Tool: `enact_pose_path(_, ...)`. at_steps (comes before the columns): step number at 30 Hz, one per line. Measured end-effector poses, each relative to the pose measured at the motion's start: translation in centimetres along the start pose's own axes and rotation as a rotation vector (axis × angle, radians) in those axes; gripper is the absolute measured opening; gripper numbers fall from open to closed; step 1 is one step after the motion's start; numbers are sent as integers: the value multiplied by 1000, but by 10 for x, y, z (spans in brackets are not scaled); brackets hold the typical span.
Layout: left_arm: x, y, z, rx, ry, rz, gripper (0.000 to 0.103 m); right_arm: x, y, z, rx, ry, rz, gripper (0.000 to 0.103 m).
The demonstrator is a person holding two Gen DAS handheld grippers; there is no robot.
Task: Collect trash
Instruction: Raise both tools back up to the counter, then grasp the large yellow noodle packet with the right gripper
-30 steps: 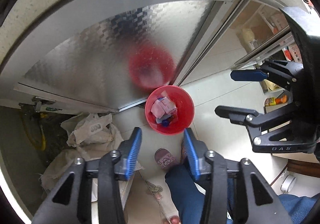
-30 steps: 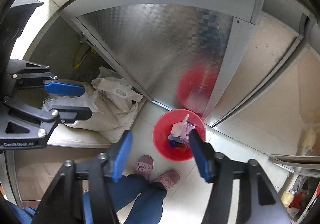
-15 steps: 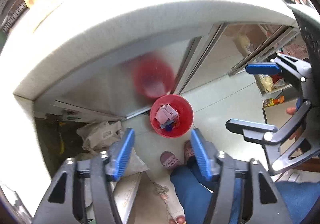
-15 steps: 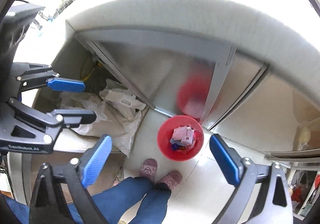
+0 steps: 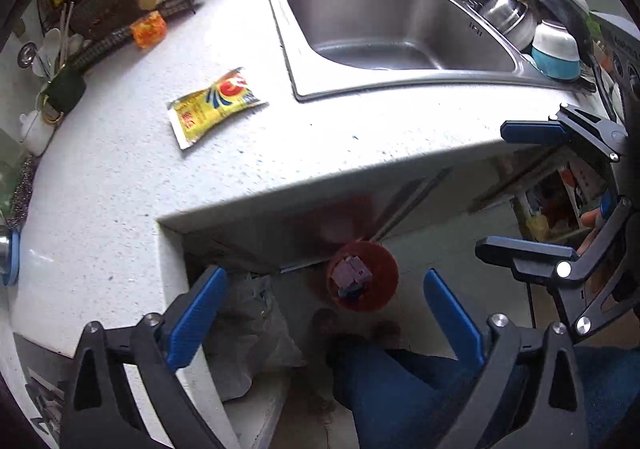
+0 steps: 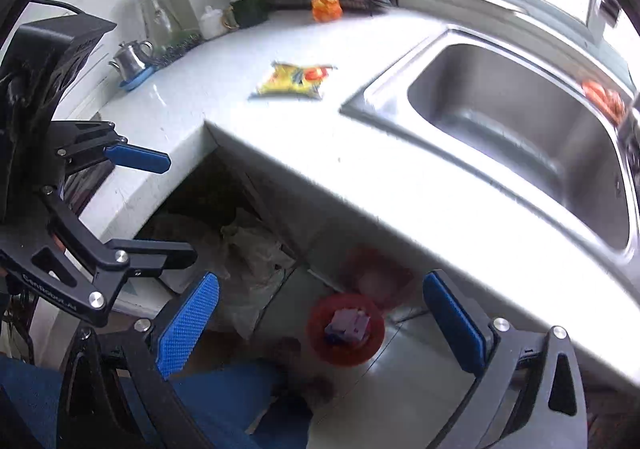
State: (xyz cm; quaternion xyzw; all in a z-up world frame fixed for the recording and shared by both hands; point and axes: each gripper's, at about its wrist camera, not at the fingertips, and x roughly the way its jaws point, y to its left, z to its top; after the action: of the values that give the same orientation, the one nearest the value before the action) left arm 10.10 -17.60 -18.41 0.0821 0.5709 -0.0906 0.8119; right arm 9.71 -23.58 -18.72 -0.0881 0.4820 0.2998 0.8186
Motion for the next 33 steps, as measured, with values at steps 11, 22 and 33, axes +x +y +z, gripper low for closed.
enact_pose_path(11, -5, 80, 40, -68, -14, 51, 103, 31, 1, 82, -161, -42, 25, 102)
enact_pose_path(22, 33, 165, 76, -145, 30, 29, 103, 97, 12, 172, -361, 45, 64, 102)
enact_pose_path(33, 70, 212, 76, -185, 102, 33, 103, 167, 31, 201, -623, 197, 153, 102)
